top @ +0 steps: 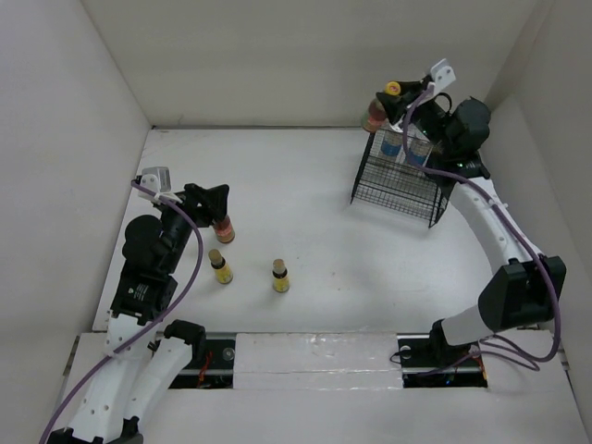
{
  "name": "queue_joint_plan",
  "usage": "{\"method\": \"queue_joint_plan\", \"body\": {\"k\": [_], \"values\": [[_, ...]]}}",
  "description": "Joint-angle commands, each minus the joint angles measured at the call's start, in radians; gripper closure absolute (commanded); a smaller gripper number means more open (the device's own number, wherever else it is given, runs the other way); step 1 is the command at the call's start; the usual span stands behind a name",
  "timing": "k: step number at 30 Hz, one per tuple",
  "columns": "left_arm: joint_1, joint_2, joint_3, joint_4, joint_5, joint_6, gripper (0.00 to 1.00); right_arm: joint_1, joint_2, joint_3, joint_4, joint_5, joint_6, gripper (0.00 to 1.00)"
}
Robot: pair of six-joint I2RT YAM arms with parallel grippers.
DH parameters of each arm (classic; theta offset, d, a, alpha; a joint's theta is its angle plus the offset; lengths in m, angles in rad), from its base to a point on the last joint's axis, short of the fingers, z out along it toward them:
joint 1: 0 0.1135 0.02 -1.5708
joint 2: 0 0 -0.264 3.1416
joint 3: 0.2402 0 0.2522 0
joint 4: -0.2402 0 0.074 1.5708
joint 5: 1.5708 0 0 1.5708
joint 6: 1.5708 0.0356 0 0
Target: Organize the condiment bottles
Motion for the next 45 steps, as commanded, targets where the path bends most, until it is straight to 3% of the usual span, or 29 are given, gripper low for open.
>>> {"method": "queue_joint_plan", "body": {"k": [1,6,14,22,34,37,40,41,45], "values": [[0.006,0.002,0.008,0.034,0.01,0.002,0.37,-0.044,-0.002,0.003,0.091,0.046,0.006,0.82],[0.006,0.002,0.008,0.034,0.01,0.002,0.37,-0.121,0.057,0.049,0.082,0.027,0.018,0.83],[0.006,0.013,0.008,0.034,0.01,0.002,0.37,-0.139,0.102,0.014,0.093,0.027,0.018,0.83],[0.006,0.013,0.008,0.034,0.01,0.002,0.37,-0.13,0.169,-0.074,0.247,0.045,0.018,0.83],[0.006,0.013,0.008,0.044,0.01,0.002,0.37,-0.089,0.255,-0.157,0.289,0.151,0.027,0.8],[0.006,0.013,0.008,0.044,0.02,0.002,0.37,-0.089,0.277,-0.178,0.298,0.16,0.036,0.76],[0.006,0.013,0.008,0.044,0.02,0.002,0.37,-0.08,0.268,-0.201,0.298,0.181,0.036,0.6],[0.006,0.013,0.008,0.044,0.02,0.002,0.37,-0.08,0.259,-0.201,0.298,0.181,0.036,0.47],[0.006,0.013,0.008,0.044,0.02,0.002,0.37,-0.08,0.236,-0.21,0.286,0.201,0.036,0.34]]}}
